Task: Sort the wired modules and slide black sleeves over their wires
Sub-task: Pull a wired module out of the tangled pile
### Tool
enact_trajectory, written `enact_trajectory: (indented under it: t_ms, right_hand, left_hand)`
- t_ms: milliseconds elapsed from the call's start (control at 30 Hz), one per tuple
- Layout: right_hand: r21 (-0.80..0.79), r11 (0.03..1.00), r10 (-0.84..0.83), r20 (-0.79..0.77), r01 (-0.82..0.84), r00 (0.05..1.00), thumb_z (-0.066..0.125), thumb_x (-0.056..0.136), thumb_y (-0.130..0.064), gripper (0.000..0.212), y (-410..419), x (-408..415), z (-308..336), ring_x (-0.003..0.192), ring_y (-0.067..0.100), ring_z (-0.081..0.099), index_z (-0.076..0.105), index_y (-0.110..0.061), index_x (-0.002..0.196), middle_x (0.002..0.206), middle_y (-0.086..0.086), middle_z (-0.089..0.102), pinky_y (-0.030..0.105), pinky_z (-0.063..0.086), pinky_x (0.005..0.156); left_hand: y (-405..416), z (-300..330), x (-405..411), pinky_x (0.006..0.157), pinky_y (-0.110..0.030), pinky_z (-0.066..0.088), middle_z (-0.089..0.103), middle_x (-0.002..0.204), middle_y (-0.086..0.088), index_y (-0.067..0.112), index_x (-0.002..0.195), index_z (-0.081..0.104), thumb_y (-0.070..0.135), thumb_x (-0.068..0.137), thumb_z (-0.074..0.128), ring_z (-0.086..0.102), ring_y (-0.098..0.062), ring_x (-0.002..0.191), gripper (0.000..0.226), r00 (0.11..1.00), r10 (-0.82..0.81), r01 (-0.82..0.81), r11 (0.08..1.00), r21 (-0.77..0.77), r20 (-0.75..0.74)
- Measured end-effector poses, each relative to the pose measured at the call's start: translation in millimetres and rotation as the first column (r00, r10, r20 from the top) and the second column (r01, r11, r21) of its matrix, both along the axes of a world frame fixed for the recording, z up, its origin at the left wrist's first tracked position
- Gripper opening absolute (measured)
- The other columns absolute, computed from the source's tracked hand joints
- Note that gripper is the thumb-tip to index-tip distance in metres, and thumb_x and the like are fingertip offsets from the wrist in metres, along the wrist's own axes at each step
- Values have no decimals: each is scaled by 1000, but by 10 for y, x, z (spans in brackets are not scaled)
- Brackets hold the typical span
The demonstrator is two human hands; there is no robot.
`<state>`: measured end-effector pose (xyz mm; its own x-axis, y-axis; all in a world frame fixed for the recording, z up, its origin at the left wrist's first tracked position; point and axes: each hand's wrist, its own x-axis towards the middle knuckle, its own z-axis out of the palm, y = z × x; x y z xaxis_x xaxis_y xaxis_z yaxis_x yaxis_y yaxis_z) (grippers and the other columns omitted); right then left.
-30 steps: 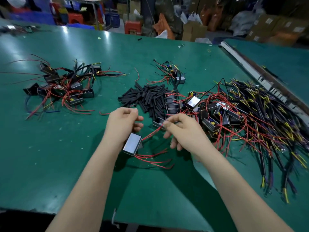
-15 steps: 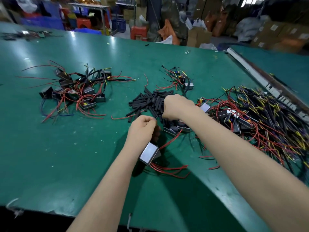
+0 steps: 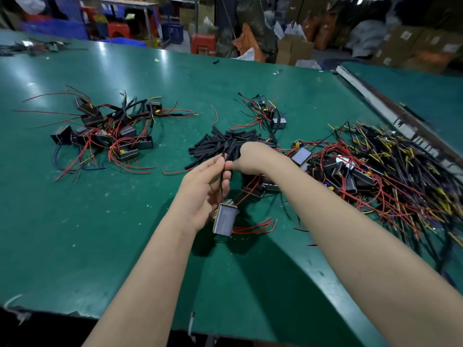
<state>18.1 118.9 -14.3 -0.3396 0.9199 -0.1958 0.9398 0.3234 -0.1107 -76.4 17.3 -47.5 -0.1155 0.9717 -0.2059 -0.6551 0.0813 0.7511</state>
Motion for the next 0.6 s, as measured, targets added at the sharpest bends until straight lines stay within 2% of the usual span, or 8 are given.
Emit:
enact_trajectory:
  t_ms: [67,133,200,233,300,367,500,600]
  right_hand:
    - [35,999,6,-114,-2,993,47,94,-24,37,-41,61,133,74,29,46,41,-3,64,64,9,45,28,32,52]
    - [69,998,23,-251,-6,968,49,91,-21,32,-89,132,248,70,28,49,48,-3,65,62,12,52,27,32,50]
    - [69,998,29,-457,3,889,54,90,-19,9,-125,236,323,74,24,53,56,-11,86,81,12,65,28,36,56]
    - [52,999,19,-561,13,828,56,91,-18,8,-161,309,346,76,22,54,53,-16,98,91,8,68,27,39,60]
    - [69,997,37,-730,19,682,58,92,-18,28,-253,472,363,77,18,58,46,-26,115,93,3,70,29,43,67]
    - [121,992,84,-869,45,488,58,93,-14,38,-386,604,362,81,20,64,45,-32,123,85,1,71,33,49,76]
    - [61,992,47,-991,114,122,58,94,-8,33,-609,678,191,75,8,64,49,-29,117,84,1,71,14,45,65]
    - [-68,984,-44,-989,167,-144,59,93,-5,26,-692,610,27,76,8,65,48,-20,111,79,0,72,11,43,63]
  left_hand:
    - [-1,8,8,44,-11,46,70,69,6,13,92,63,11,91,57,58,0,51,7,1000,-7,7,1000,3,11]
    - [-10,17,37,44,-10,46,69,68,7,14,94,62,11,92,56,57,1,50,7,1000,-25,25,1000,4,-18]
    - [-21,21,71,44,-10,46,68,67,9,15,97,61,12,92,56,57,2,50,7,998,-43,43,999,5,-42]
    - [-23,27,84,44,-10,46,68,67,9,15,98,61,13,92,57,57,2,51,8,998,-45,45,999,7,-51]
    - [-25,39,97,45,-11,47,68,69,9,14,99,62,13,91,58,57,1,51,9,998,-33,34,999,15,-60]
    - [-27,49,109,46,-11,47,69,70,8,14,96,62,13,90,58,58,1,52,7,998,-23,24,999,32,-51]
    - [-45,59,179,46,-13,48,70,72,7,16,95,63,14,90,59,59,0,54,7,996,-41,46,997,63,-82]
    - [-59,36,217,49,-13,49,70,72,7,17,93,63,14,90,59,60,0,55,6,988,-40,51,996,73,-151]
